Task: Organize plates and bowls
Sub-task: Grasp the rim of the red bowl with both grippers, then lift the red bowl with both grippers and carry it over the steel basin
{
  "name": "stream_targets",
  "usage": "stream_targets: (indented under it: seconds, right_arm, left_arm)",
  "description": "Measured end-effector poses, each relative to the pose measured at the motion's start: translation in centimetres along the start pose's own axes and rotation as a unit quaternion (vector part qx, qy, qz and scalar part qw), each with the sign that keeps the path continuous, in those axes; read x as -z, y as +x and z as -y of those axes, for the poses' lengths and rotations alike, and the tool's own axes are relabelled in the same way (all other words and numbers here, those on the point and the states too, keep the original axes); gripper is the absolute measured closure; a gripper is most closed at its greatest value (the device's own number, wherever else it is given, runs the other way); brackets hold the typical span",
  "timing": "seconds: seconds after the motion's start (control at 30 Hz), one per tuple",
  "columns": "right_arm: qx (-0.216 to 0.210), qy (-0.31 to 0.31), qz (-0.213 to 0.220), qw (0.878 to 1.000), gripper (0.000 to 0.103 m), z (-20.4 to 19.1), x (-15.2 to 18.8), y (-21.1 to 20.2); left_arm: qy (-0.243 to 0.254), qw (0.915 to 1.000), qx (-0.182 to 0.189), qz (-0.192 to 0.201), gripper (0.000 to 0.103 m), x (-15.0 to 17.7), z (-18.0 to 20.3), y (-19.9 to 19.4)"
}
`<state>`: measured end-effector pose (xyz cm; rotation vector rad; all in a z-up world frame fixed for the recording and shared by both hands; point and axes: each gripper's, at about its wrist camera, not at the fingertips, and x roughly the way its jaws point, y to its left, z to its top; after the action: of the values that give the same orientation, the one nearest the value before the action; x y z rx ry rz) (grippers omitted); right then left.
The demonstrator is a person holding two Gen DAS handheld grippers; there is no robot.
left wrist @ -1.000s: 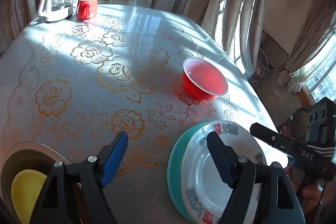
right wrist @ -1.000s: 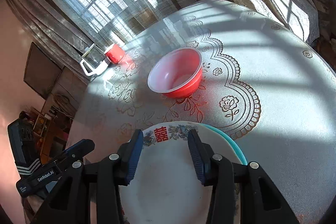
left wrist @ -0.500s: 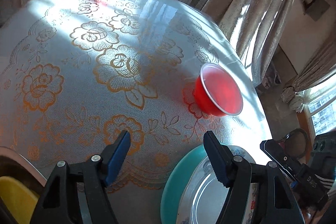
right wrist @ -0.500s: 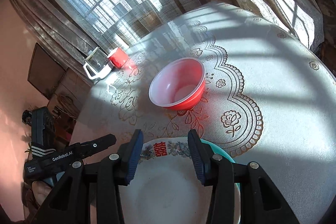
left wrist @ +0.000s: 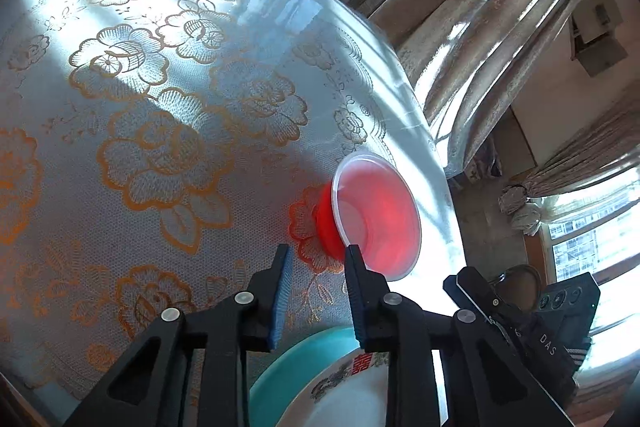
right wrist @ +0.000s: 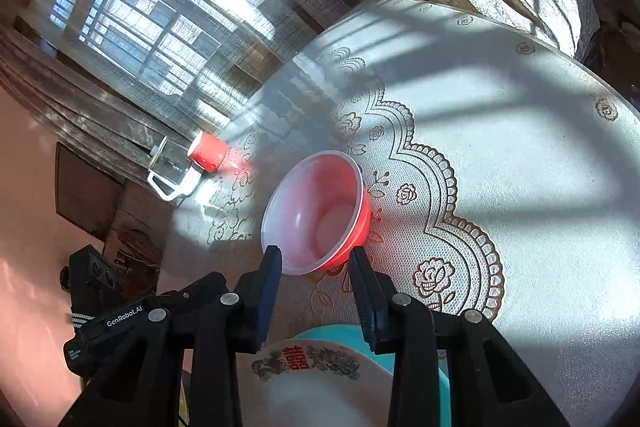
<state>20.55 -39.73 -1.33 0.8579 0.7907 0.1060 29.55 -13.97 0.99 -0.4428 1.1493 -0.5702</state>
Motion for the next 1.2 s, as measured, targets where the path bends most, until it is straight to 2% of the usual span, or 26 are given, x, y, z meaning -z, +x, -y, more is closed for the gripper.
stream_targets:
  seconds: [0.17, 0.27, 0.43, 0.5, 0.6, 0.63, 0.67, 0.7, 0.83, 1.07, 1.2]
  right_arm:
    - [0.019, -0.004, -0.005, 1.0, 0.069, -0.1, -1.1, 1.6]
    - [0.031, -0.011, -0.011, 0.999, 0.07, -0.3, -1.2, 2.5]
    - [0.051, -0.012, -0.017, 0.998, 0.07, 0.3, -1.7, 3.5]
    - [0.052, -0.012, -0.018, 0.998, 0.07, 0.5, -1.8, 3.8]
    - [0.057, -0.022, -0.024, 0.998, 0.077, 0.2, -1.7, 4.4]
    - [0.061, -0.025, -0.026, 0.997, 0.083, 0.2, -1.5, 4.7]
    - [0.072, -0.03, -0.027, 0.997, 0.085, 0.1, -1.4, 4.8]
    - [0.077, -0.037, -0.026, 0.996, 0.089, -0.1, -1.2, 4.8]
    - [0.075, -0.049, -0.03, 0.996, 0.09, -0.5, -0.8, 4.6]
    - [0.052, -0.083, -0.053, 0.994, 0.09, -3.8, 0.3, 5.4]
    - [0.037, -0.1, -0.074, 0.992, 0.09, -5.7, 1.5, 6.4]
  left_arm:
    - [0.008, 0.9999, 0.008, 0.001, 0.081, -1.1, 1.0, 1.6]
    - [-0.004, 1.0, 0.004, 0.002, 0.081, -1.8, 0.8, 2.4]
    - [-0.018, 0.9997, -0.003, -0.016, 0.081, -2.4, 0.1, 4.1]
    - [-0.016, 0.9997, 0.008, -0.018, 0.081, -2.3, 0.2, 4.6]
    - [-0.012, 0.9993, 0.027, -0.023, 0.081, -2.1, 0.6, 5.3]
    - [-0.007, 0.9995, 0.025, -0.021, 0.082, -1.9, 0.8, 5.4]
    - [-0.002, 0.9996, 0.022, -0.019, 0.082, -1.8, 0.9, 5.4]
    - [0.004, 0.9996, 0.022, -0.017, 0.083, -1.7, 0.9, 5.2]
    - [0.006, 0.9996, 0.024, -0.012, 0.084, -1.4, 0.4, 4.2]
    - [0.013, 0.9997, -0.019, 0.012, 0.083, -0.2, -1.3, 0.8]
    - [0.004, 0.999, -0.029, 0.033, 0.083, 0.9, -3.0, -2.0]
